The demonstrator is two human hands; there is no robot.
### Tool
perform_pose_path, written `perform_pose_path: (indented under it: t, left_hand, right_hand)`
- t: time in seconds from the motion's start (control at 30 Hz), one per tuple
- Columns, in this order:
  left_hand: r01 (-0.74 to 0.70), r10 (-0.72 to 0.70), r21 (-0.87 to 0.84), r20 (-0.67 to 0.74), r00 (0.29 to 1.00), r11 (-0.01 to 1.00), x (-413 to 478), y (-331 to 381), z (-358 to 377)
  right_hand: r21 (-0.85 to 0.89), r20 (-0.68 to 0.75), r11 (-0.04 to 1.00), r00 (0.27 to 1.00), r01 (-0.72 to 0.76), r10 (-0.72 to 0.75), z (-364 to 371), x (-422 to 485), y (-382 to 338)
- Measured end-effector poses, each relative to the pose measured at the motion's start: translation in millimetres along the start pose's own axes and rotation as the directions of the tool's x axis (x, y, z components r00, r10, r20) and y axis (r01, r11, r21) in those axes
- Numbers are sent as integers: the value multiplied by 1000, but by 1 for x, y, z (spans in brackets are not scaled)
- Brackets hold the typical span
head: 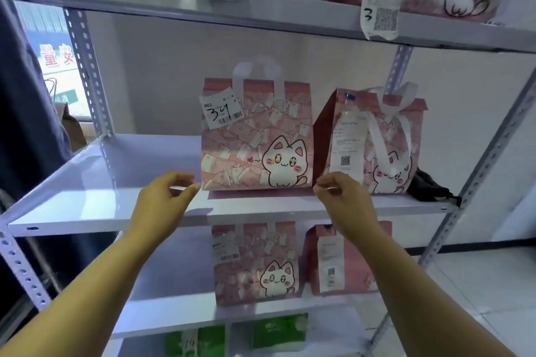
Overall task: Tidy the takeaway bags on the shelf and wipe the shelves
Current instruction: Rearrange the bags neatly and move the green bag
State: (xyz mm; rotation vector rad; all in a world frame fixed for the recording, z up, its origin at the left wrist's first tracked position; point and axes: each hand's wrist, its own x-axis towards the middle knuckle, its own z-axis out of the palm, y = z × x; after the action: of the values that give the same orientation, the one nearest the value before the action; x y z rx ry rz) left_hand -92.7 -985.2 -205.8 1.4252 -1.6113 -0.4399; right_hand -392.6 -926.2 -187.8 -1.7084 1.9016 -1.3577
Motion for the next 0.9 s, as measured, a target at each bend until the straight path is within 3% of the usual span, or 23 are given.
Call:
perform_pose_path:
  t: [0.17,0.37,0.7,0.9]
  left_hand:
    - [68,-71,42,79,994,997,-61,2,1]
    - [131,-146,86,193,970,988,-142,-6,9]
    - [292,-339,184,330,881,938,-258,-60,26]
    - [413,-476,246,331,815,877,-284,-106,30]
  right_hand:
    - [-76,180,996,983,56,-41,-9,-47,9]
    - [-164,421,985,907,54,21,-10,-107,39]
    - [-242,549,970,823,-9,145,19,-194,96]
    - [-278,600,958,766,-70,230,59,-218,123]
